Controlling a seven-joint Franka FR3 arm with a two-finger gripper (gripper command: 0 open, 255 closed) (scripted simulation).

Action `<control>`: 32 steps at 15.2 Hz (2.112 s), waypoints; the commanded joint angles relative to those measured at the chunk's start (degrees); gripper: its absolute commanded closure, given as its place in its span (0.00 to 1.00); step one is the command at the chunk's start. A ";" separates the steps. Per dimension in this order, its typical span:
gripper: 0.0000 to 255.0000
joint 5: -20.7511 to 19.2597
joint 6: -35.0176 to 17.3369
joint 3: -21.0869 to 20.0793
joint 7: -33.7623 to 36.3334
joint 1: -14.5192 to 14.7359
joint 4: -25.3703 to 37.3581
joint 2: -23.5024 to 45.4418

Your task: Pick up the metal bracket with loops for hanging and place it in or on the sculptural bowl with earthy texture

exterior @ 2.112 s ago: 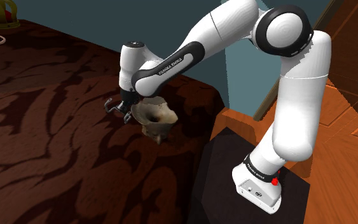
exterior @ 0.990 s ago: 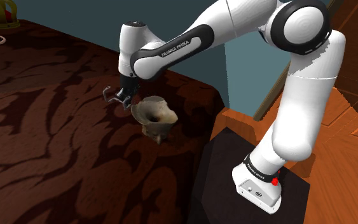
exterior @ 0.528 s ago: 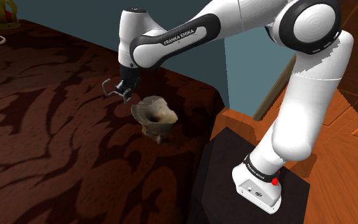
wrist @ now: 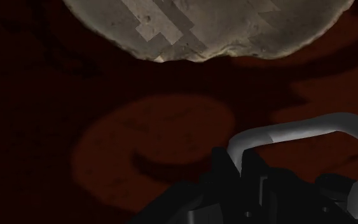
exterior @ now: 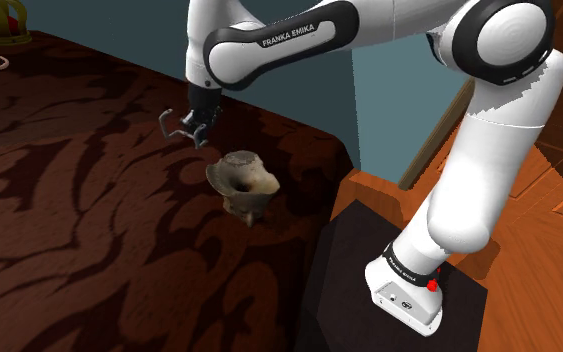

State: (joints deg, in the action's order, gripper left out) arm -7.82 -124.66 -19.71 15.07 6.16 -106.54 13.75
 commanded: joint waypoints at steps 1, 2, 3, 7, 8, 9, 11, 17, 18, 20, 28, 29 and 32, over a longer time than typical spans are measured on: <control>1.00 0.31 1.31 -0.12 -0.16 -0.02 0.74 -0.59; 1.00 0.46 1.99 -0.16 -0.28 -0.04 1.17 -0.86; 1.00 0.60 2.69 -0.20 -0.39 -0.07 1.63 -1.12; 1.00 1.12 5.48 -0.33 -0.80 -0.13 3.57 -2.04; 1.00 1.23 6.19 -0.36 -0.89 -0.15 4.09 -2.25; 1.00 1.34 6.90 -0.39 -0.98 -0.16 4.63 -2.44; 1.00 1.54 8.33 -0.43 -1.14 -0.17 5.75 -2.78; 1.00 5.24 5.38 -0.59 -3.13 -1.43 -6.23 -12.50; 1.00 6.17 4.66 -0.52 -3.69 -1.55 -9.12 -14.84; 1.00 8.03 3.47 -0.27 -4.85 -1.59 -14.67 -19.48; 1.00 13.36 0.17 1.21 -8.30 0.03 -31.85 -33.91; 1.00 13.32 -0.66 1.12 -8.24 0.02 -32.38 -33.59; 1.00 13.19 -3.18 0.81 -8.02 -0.03 -33.89 -32.56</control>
State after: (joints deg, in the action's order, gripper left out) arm 5.35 -127.07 -18.86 7.07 6.14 -139.80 -18.93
